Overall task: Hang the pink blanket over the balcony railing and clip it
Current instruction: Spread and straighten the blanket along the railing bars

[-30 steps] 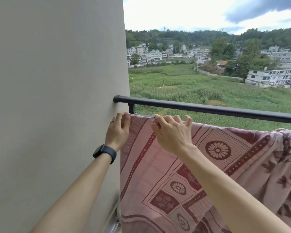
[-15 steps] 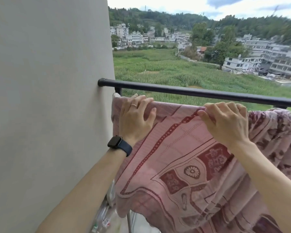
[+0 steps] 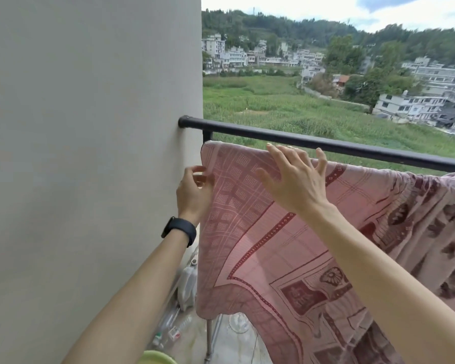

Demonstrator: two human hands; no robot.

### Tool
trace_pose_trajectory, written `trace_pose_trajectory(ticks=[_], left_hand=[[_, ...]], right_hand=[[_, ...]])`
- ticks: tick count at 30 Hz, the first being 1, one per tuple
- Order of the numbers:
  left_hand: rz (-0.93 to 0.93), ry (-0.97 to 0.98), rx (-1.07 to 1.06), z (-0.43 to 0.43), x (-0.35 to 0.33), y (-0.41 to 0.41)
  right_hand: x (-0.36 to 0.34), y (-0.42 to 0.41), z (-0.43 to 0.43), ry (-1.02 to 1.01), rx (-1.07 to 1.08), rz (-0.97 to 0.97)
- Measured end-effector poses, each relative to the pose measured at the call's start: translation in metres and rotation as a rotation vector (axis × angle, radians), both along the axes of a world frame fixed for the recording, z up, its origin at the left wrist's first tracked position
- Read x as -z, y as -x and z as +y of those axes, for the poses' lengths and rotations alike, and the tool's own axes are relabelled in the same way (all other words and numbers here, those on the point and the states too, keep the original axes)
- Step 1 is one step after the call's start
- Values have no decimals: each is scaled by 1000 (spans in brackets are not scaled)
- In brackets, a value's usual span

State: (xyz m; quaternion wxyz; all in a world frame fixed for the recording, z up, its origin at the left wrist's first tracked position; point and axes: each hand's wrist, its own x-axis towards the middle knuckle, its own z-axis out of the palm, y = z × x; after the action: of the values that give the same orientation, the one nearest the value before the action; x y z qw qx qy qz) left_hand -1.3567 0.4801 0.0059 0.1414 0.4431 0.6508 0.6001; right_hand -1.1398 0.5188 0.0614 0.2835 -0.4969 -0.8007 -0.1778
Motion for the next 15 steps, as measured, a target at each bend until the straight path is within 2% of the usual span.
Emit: trace_pose_trajectory(ticks=[4, 9, 12, 15], left_hand=[[-62, 41, 53, 5, -6, 5], [113, 66, 29, 1, -15, -3], [142, 139, 234, -13, 12, -27], [50, 213, 418, -30, 44, -48]], right_hand=[[-10, 14, 15, -19, -8, 30], [3, -10, 27, -248, -218, 133], [14, -29, 24, -335, -337, 189], [28, -51, 9, -396, -339, 180]])
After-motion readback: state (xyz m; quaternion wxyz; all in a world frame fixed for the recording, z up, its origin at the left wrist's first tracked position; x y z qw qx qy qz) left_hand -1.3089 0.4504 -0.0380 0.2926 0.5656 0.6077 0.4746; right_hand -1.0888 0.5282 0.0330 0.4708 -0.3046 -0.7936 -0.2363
